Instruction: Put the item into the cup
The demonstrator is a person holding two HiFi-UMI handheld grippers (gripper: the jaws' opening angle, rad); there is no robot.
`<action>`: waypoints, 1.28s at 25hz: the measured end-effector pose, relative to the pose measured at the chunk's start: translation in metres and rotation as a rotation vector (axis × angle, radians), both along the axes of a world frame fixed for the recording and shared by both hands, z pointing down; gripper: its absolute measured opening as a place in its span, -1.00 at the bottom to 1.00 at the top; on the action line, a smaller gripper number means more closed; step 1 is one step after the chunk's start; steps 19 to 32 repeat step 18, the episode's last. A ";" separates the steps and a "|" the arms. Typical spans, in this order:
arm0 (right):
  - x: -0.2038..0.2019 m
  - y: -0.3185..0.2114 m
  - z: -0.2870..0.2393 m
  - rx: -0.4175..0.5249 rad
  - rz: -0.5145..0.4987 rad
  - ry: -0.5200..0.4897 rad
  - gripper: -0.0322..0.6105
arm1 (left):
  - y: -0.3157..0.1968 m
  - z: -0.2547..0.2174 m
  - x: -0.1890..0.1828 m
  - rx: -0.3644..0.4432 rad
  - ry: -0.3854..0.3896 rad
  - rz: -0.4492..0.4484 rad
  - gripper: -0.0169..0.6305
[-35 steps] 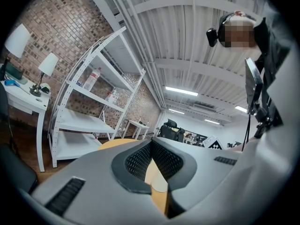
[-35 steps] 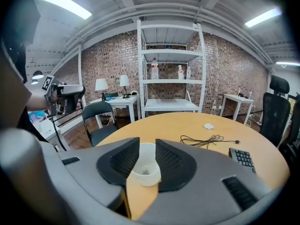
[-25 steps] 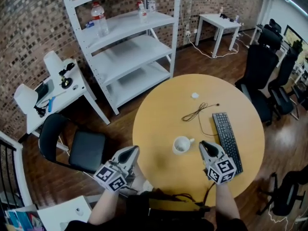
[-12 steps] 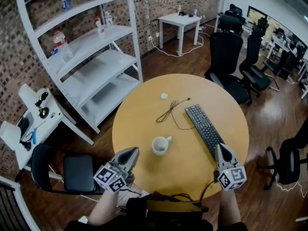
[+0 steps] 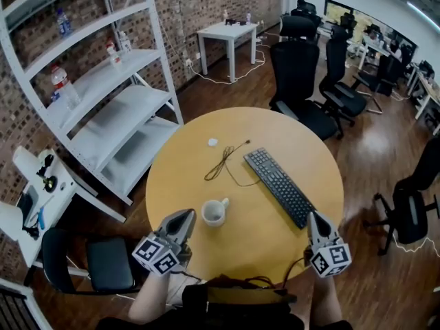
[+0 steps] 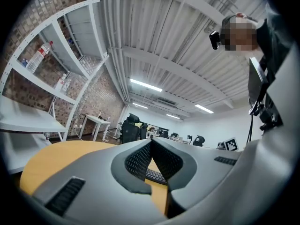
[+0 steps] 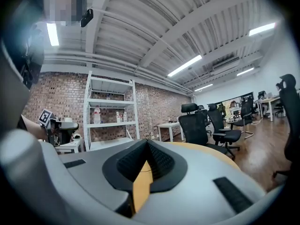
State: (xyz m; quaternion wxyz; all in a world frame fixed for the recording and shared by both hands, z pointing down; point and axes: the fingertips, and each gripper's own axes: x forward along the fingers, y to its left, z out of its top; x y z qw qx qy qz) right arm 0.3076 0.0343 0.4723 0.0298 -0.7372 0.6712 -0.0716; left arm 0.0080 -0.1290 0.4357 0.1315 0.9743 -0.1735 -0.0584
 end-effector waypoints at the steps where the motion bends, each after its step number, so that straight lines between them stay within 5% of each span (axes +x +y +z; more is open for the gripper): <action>1: 0.000 -0.001 0.001 -0.003 -0.007 -0.001 -0.88 | 0.000 0.000 0.001 0.000 0.002 -0.002 -0.94; 32: -0.009 -0.037 -0.007 -0.011 -0.071 0.022 -0.88 | -0.011 0.002 -0.023 -0.022 0.022 -0.097 -0.94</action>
